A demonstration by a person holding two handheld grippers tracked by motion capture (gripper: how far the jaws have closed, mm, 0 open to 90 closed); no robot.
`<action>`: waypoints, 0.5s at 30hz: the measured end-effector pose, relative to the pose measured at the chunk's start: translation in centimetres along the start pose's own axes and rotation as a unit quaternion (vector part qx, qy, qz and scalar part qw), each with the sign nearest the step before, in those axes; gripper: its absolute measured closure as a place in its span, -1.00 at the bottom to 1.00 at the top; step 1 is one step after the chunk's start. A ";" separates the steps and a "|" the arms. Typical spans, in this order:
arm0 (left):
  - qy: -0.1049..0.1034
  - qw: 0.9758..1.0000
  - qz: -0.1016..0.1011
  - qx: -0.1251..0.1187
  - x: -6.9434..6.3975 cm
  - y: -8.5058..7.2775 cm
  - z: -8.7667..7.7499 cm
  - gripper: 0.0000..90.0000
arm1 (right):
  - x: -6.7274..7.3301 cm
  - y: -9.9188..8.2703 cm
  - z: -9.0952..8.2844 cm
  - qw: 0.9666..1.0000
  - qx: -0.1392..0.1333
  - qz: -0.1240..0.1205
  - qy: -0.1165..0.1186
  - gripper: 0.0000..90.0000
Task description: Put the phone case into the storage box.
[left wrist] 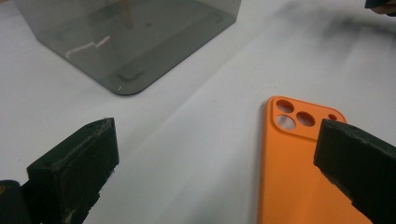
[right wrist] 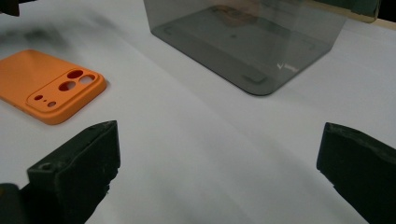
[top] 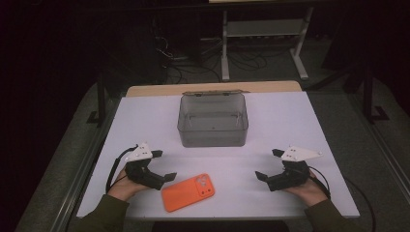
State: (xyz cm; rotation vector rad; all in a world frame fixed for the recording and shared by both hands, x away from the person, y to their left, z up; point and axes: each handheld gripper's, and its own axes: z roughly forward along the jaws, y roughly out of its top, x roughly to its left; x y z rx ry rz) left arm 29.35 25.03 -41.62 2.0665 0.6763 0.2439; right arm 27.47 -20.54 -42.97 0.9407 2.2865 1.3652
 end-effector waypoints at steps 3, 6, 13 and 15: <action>-0.004 1.000 0.004 0.002 -0.2 0.0 0.1 -1.00 | 0.0 0.0 0.0 1.000 -0.001 0.001 0.000 -1.00; -0.008 1.000 0.008 0.007 -0.4 0.1 0.2 -1.00 | 0.0 0.0 0.0 1.000 -0.001 0.001 0.000 -1.00; -0.018 1.000 0.018 0.011 -1.0 0.2 0.3 -1.00 | 0.0 0.0 0.0 1.000 -0.001 0.000 0.000 -1.00; -0.020 0.999 0.021 0.014 -1.1 0.3 0.3 -1.00 | 0.0 0.0 0.0 1.000 -0.001 0.000 0.000 -1.00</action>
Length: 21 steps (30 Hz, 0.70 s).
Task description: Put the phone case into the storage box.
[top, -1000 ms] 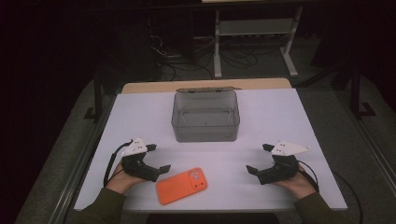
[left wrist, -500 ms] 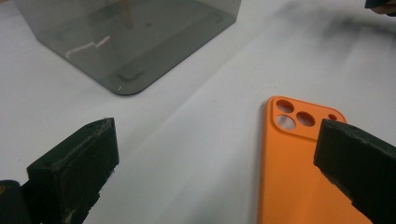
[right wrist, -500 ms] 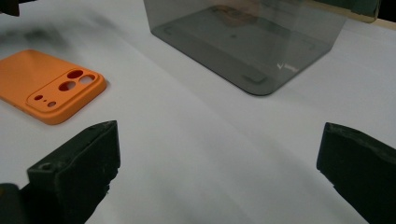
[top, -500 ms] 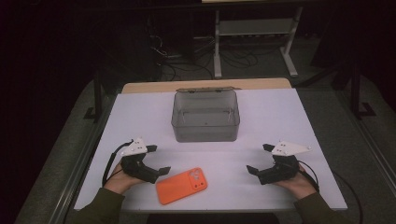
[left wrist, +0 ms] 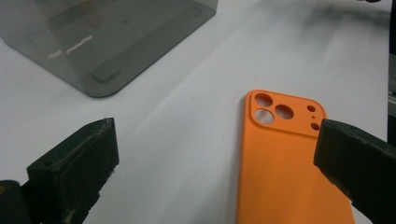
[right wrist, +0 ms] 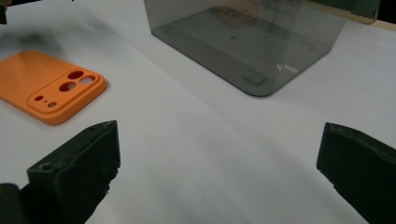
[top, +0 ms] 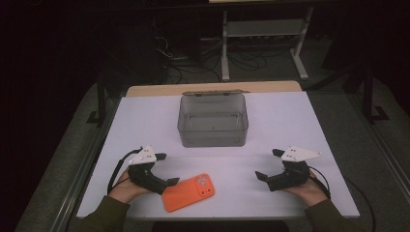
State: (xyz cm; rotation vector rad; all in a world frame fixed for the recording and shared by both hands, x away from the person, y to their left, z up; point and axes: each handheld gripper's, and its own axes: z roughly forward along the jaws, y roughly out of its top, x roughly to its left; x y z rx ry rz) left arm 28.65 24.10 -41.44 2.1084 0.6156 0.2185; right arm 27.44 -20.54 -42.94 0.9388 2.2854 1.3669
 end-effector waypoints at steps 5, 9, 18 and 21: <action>-0.005 1.000 0.002 -0.001 -0.2 0.1 -0.1 -1.00 | 0.0 0.0 0.0 1.000 0.000 -0.002 0.000 -1.00; -0.010 1.000 0.002 -0.001 -0.5 0.1 0.0 -1.00 | 0.0 0.0 0.0 1.000 -0.001 -0.002 -0.001 -1.00; -0.027 0.999 0.012 0.013 -1.7 -0.2 0.7 -1.00 | 0.0 0.1 0.0 1.000 -0.001 -0.002 -0.002 -1.00; -0.027 0.999 0.013 0.014 -1.9 -0.3 0.8 -1.00 | 0.0 0.1 0.0 1.000 -0.002 -0.003 -0.002 -1.00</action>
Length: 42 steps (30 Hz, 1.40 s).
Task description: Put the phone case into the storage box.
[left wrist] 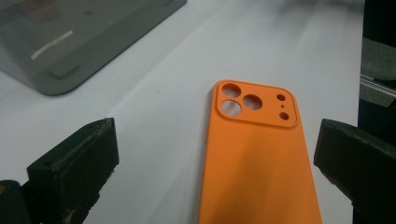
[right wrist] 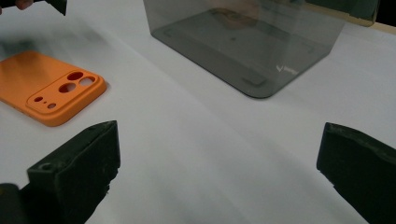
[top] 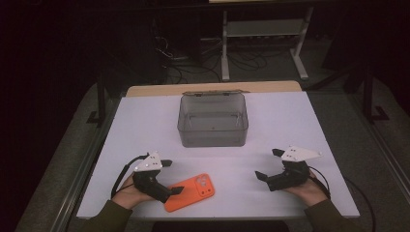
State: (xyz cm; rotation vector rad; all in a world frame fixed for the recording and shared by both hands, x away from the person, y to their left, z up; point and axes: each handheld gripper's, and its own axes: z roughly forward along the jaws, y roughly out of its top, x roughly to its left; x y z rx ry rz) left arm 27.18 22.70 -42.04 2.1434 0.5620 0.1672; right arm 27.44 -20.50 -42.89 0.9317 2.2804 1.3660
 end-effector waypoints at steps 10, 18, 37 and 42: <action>-0.005 1.000 0.009 0.017 -0.5 -0.2 0.4 -1.00 | 0.0 0.0 0.0 1.000 -0.001 0.000 -0.001 -1.00; -0.012 0.999 0.021 0.040 -0.9 -0.3 1.0 -1.00 | 0.0 0.0 -0.1 1.000 -0.001 -0.001 -0.002 -1.00; -0.019 0.995 0.044 0.083 -1.8 -0.7 2.4 -1.00 | 0.0 0.1 0.0 1.000 0.000 -0.002 -0.002 -1.00; -0.019 0.995 0.045 0.088 -1.9 -0.7 2.5 -1.00 | 0.0 0.1 0.0 1.000 0.000 -0.002 -0.002 -1.00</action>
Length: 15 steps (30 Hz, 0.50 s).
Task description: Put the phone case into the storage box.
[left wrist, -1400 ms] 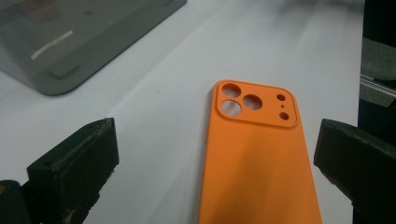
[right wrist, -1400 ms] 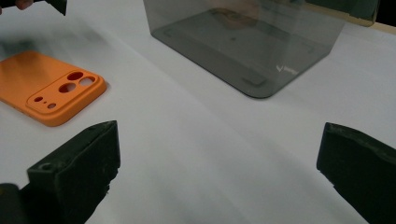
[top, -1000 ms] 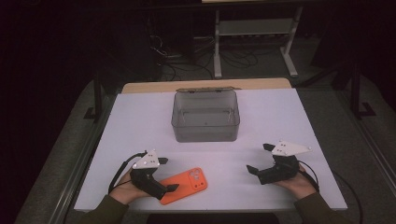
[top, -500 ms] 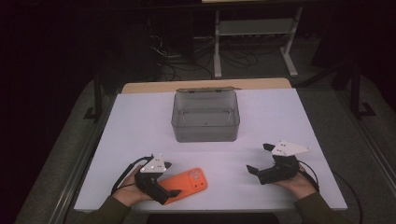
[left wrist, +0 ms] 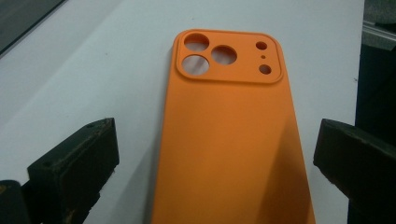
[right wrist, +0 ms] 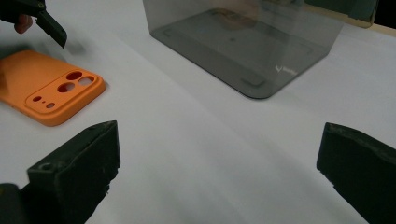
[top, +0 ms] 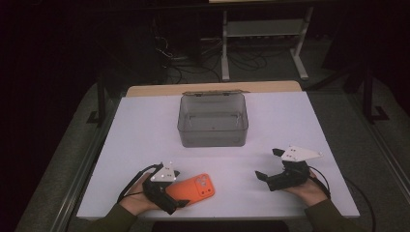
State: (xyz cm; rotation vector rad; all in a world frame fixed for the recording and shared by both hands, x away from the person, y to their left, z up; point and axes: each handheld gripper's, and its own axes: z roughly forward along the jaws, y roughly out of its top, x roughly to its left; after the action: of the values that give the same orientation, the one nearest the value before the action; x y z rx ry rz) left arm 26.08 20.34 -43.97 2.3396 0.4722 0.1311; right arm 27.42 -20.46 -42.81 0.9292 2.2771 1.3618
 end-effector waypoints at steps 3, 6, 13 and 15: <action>-0.002 1.000 0.002 0.006 -0.1 0.0 0.2 -1.00 | 0.0 0.0 0.0 1.000 0.000 0.000 0.000 -1.00; -0.002 1.000 0.003 0.010 -0.2 0.0 0.3 -1.00 | 0.0 0.0 0.0 1.000 0.000 0.001 0.000 -1.00; -0.003 1.000 0.007 0.022 -0.4 -0.1 0.7 -1.00 | 0.0 0.0 0.0 1.000 0.000 0.000 0.000 -1.00; -0.002 1.000 0.008 0.024 -0.4 -0.1 0.8 -1.00 | 0.0 0.0 0.0 1.000 0.000 0.000 0.000 -1.00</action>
State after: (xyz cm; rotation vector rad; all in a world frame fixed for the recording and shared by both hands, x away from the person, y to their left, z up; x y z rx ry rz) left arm 25.82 19.73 -44.59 2.3906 0.4593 0.1243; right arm 27.42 -20.45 -42.81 0.9302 2.2776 1.3616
